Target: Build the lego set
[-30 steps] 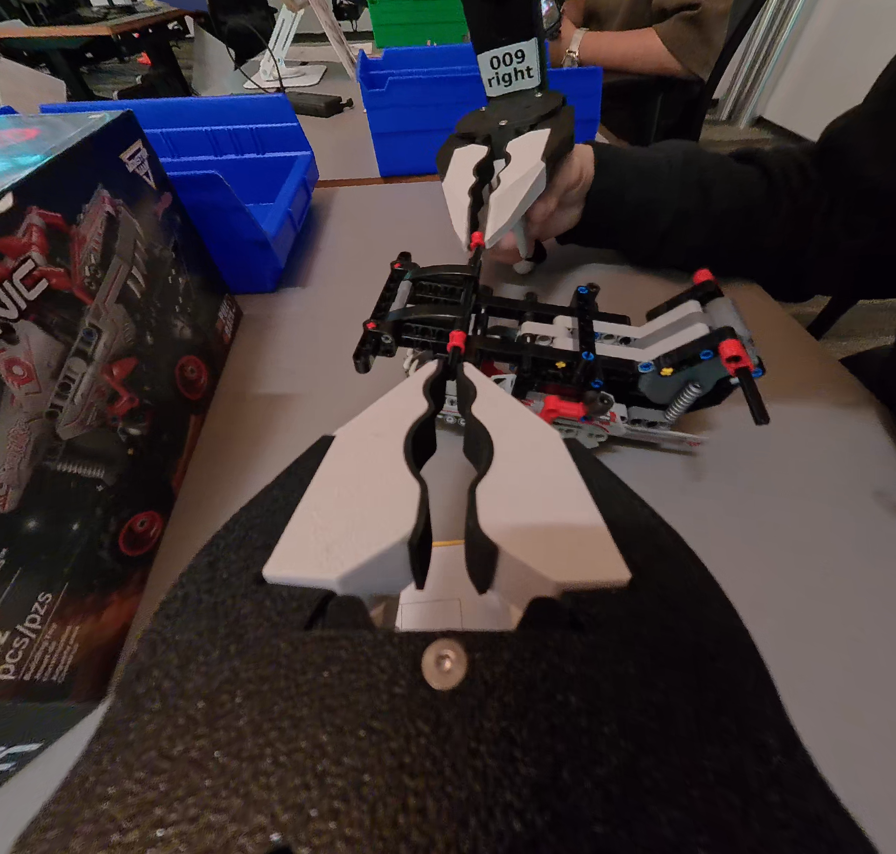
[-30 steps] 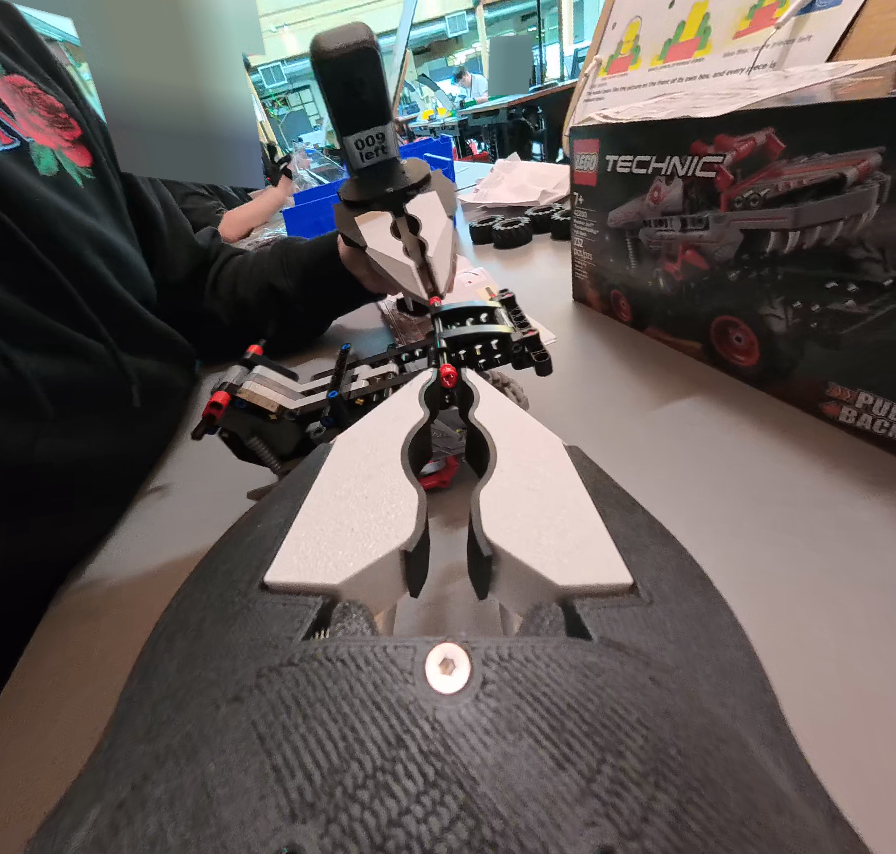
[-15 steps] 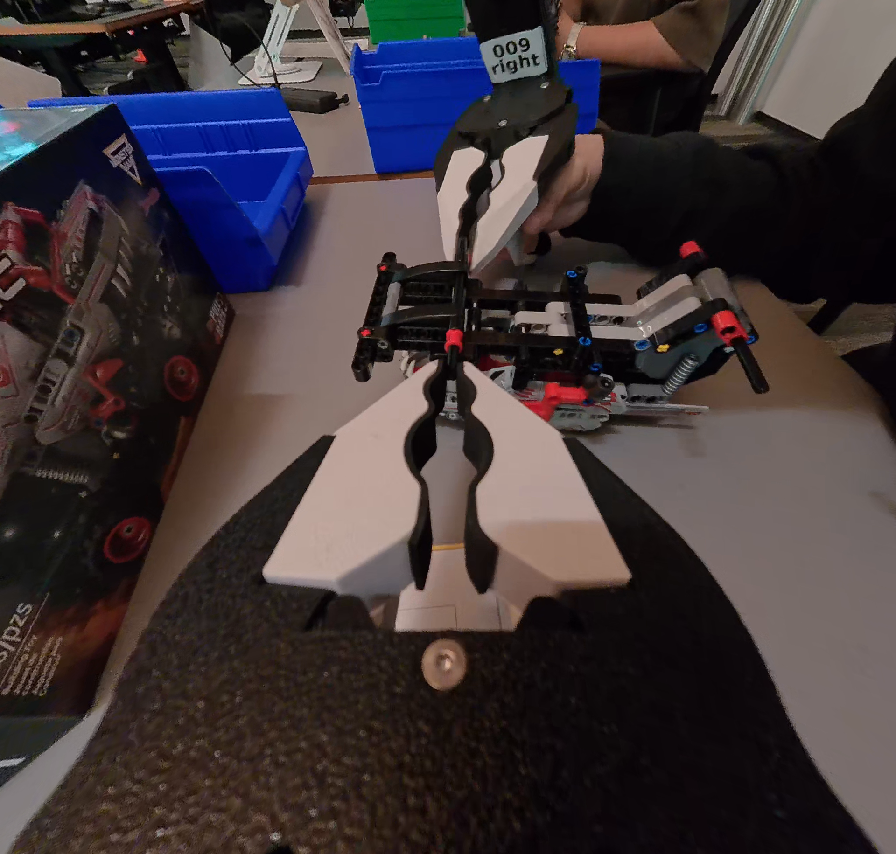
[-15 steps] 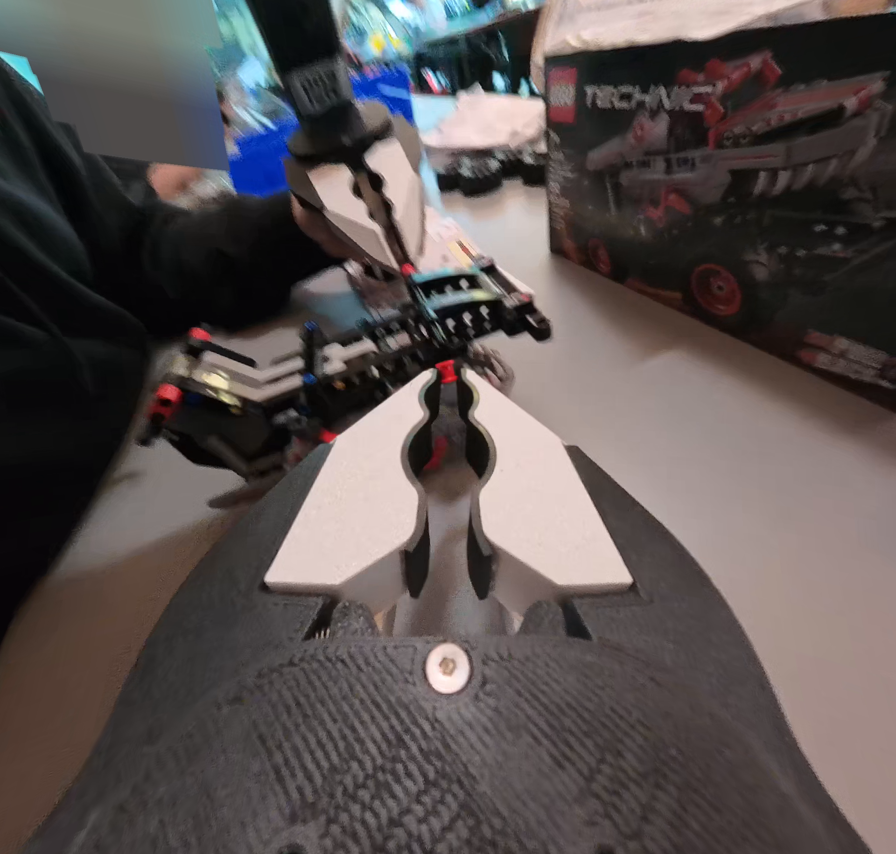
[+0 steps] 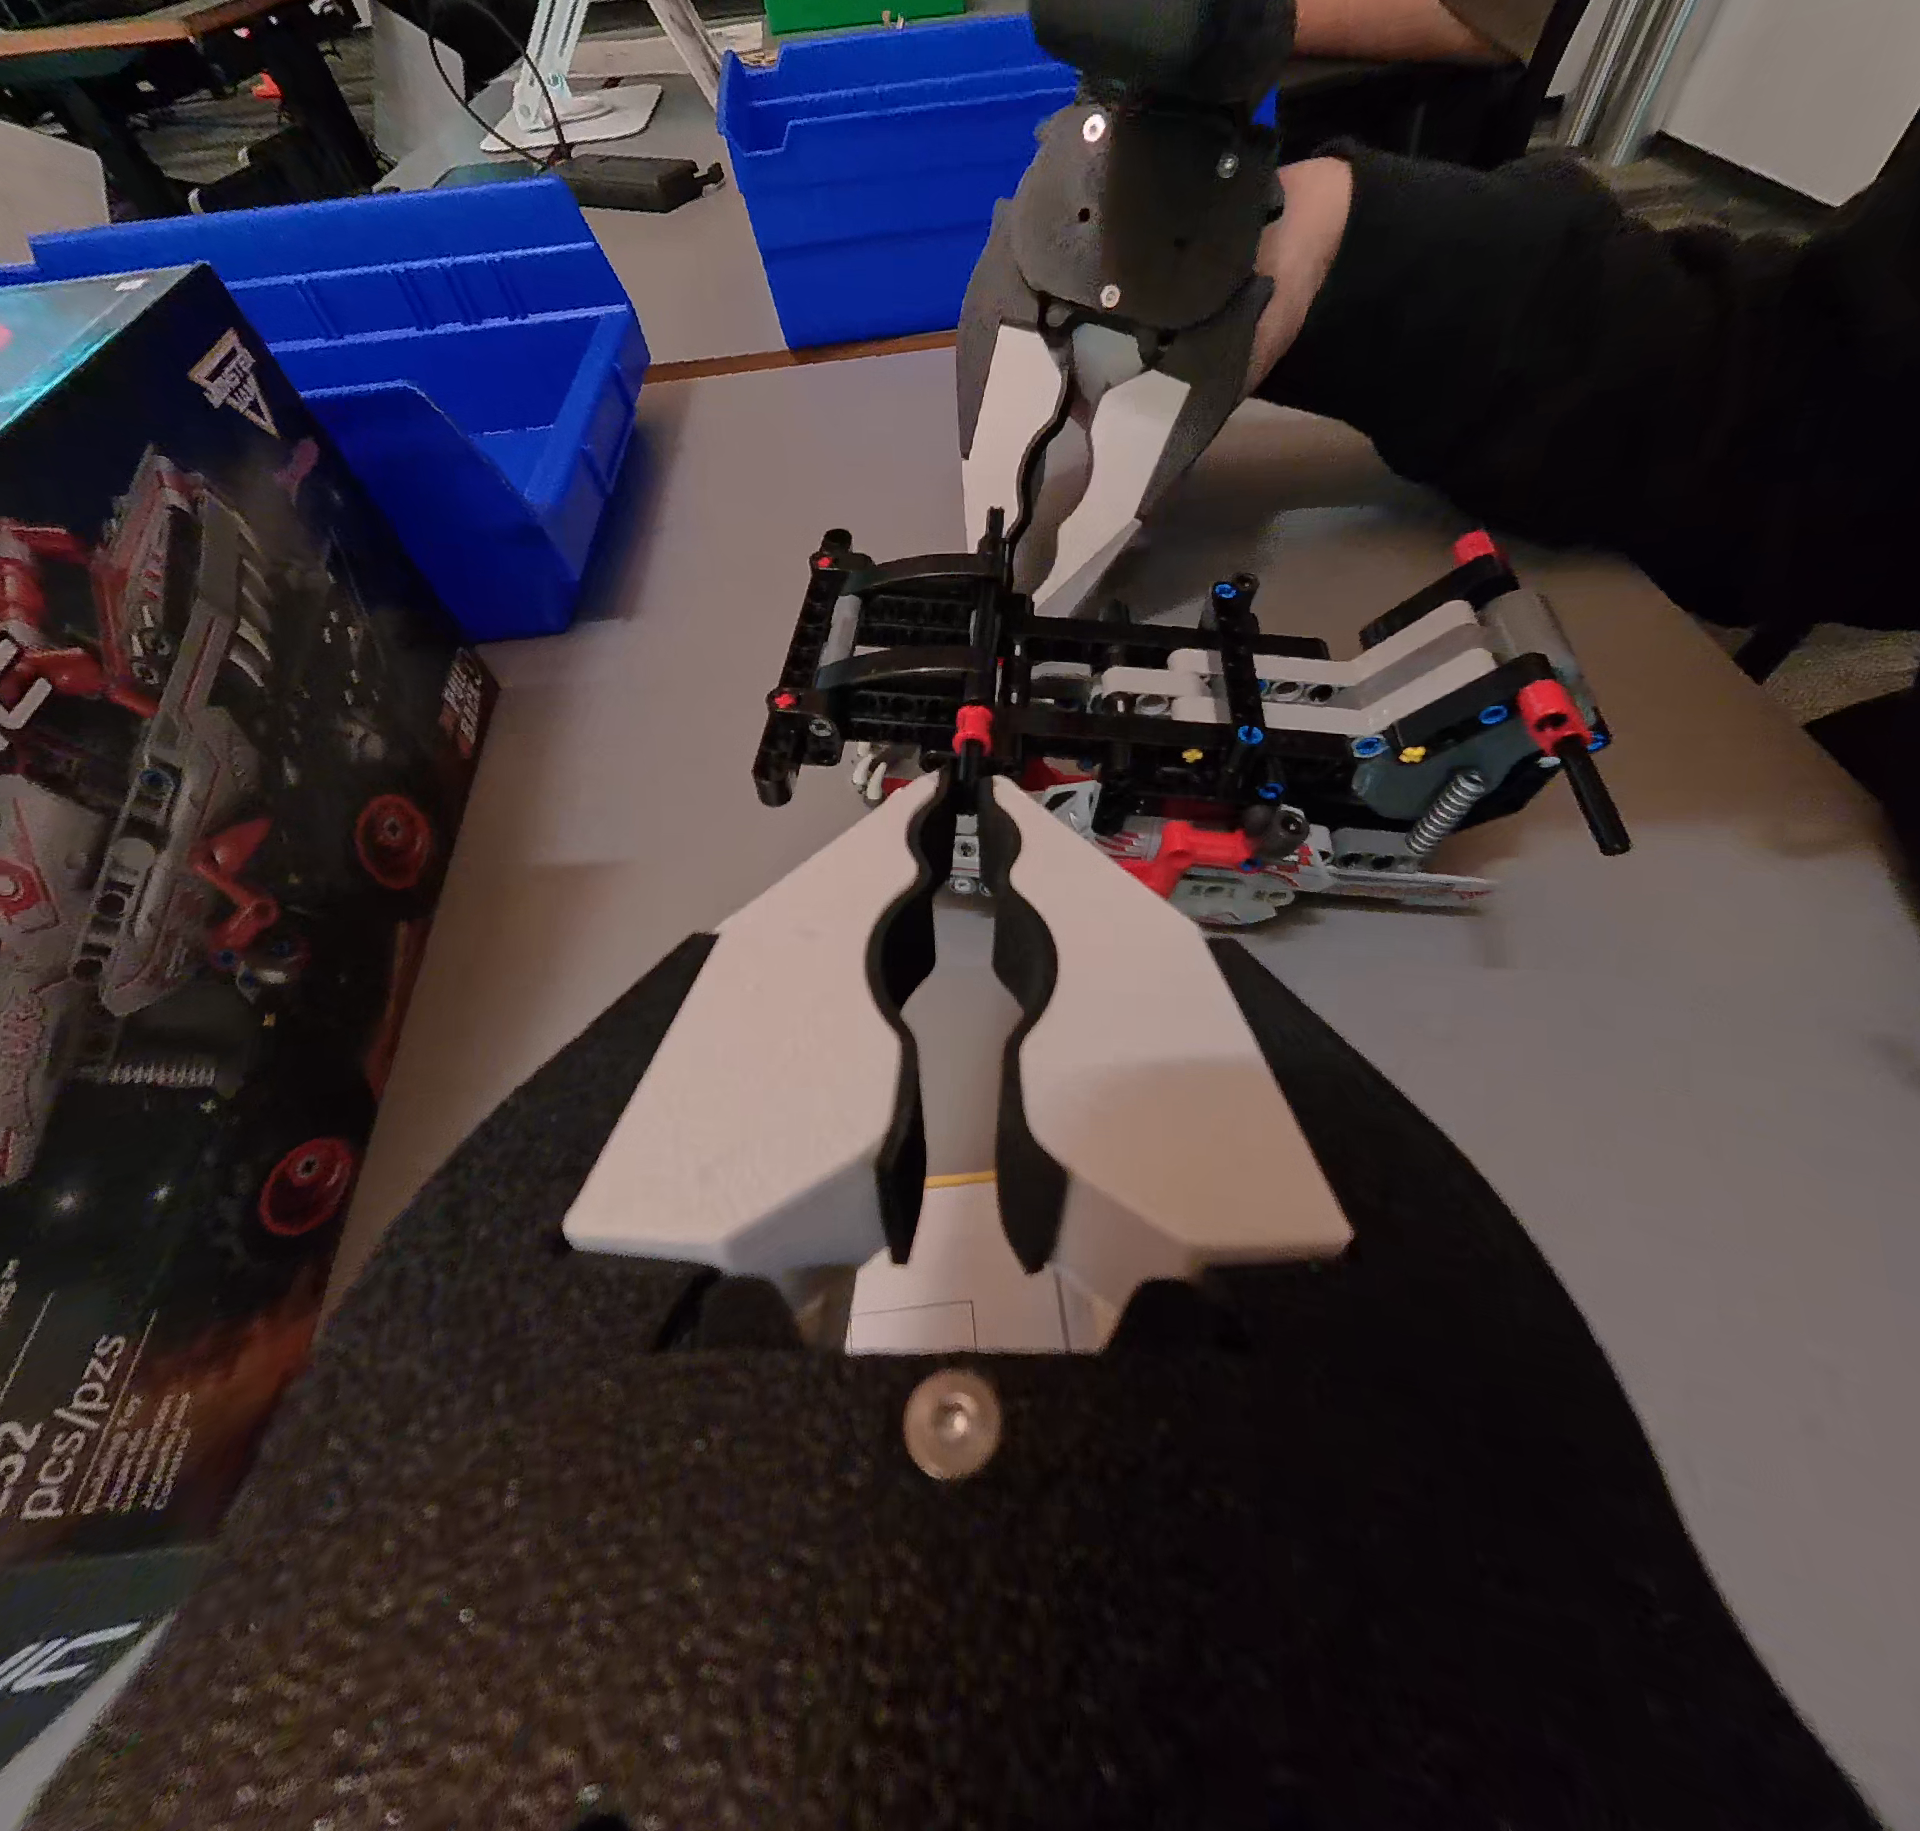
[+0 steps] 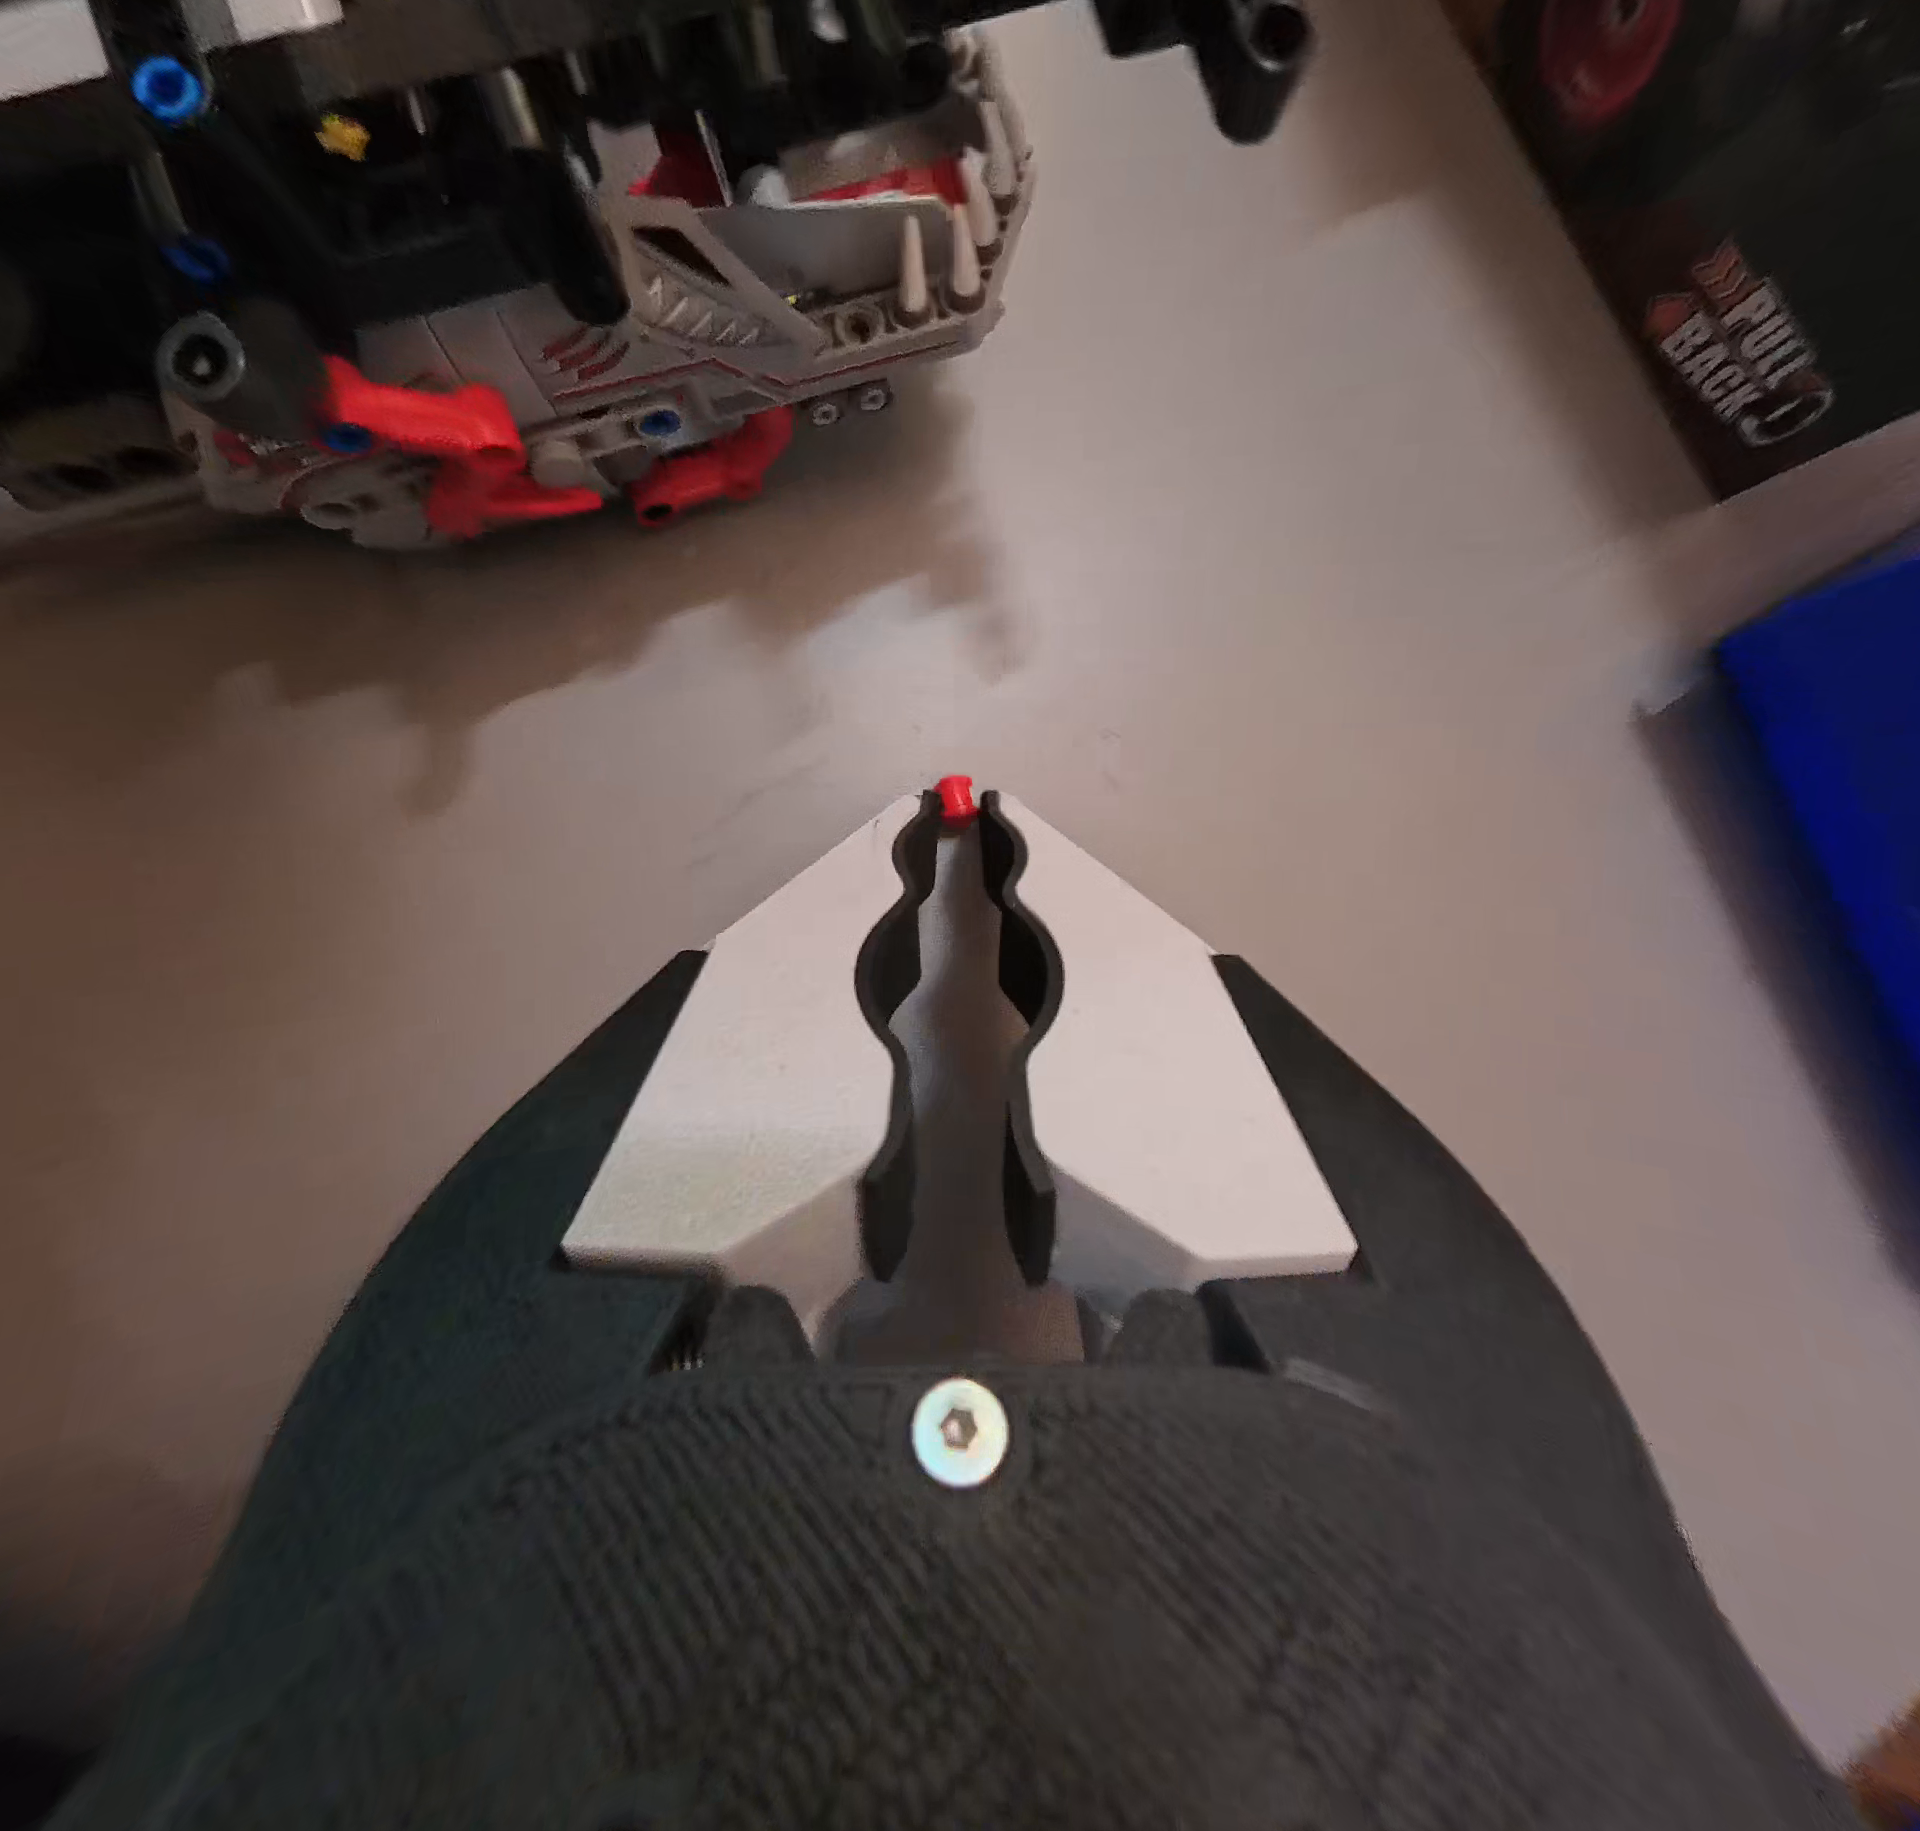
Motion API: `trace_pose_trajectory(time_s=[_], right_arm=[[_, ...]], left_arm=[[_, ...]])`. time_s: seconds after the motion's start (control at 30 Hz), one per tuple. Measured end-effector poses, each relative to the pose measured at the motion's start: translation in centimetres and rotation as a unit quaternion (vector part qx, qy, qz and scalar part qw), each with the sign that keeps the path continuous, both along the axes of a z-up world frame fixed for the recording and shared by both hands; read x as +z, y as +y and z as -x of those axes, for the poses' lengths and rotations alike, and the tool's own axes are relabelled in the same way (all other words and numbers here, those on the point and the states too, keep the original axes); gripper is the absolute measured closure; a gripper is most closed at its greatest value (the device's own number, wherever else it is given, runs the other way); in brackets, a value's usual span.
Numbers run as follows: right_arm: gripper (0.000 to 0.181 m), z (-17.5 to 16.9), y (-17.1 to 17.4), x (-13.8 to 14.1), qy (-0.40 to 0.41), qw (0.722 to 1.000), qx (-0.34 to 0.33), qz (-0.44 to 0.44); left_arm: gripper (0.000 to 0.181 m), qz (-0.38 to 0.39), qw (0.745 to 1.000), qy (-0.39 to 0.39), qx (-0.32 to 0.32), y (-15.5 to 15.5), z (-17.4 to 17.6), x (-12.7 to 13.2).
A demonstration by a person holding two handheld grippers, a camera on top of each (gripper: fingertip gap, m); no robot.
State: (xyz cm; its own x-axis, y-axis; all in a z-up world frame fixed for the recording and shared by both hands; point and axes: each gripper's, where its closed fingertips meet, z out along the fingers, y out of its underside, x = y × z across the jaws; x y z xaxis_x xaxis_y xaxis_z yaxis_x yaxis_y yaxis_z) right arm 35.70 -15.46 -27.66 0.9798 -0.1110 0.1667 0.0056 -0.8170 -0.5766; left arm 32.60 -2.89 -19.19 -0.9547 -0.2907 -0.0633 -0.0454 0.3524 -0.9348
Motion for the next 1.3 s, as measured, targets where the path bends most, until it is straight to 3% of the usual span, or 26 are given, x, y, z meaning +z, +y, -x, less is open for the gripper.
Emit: trace_pose_trajectory(time_s=[0.17, 0.67, 0.83, 0.93, 1.13, 1.3], right_arm=[[0.172, 0.0, 0.1, 0.1, -0.050, 0.997, 0.027, 0.043], [0.175, 0.4, 1.0, 0.0, 0.065, 0.992, 0.011, -0.111], [0.175, 0.5, 1.3, 0.1, 0.026, 0.992, 0.032, -0.117], [0.175, 0.8, 2.4, 2.9, 0.044, 0.978, 0.050, -0.197], [0.175, 0.4, 3.6, 6.6, -0.094, 0.964, 0.122, -0.216], [0.175, 1.1, 4.4, 8.1, -0.167, 0.953, 0.154, -0.200]], left_arm=[[0.180, -0.002, 1.000, 0.000, 0.000, 0.1, 0.0, 0.0], [0.180, -0.004, 1.000, 0.002, 0.002, 0.2, 0.0, -0.1], [0.180, -0.008, 1.000, 0.007, 0.004, 0.4, 0.0, -0.3], [0.180, -0.017, 1.000, 0.005, 0.002, 0.4, 0.0, -0.3], [0.180, -0.023, 1.000, 0.001, -0.003, 0.0, -0.1, 0.0], [0.180, -0.028, 1.000, -0.003, -0.007, -0.4, 0.1, 0.3]])
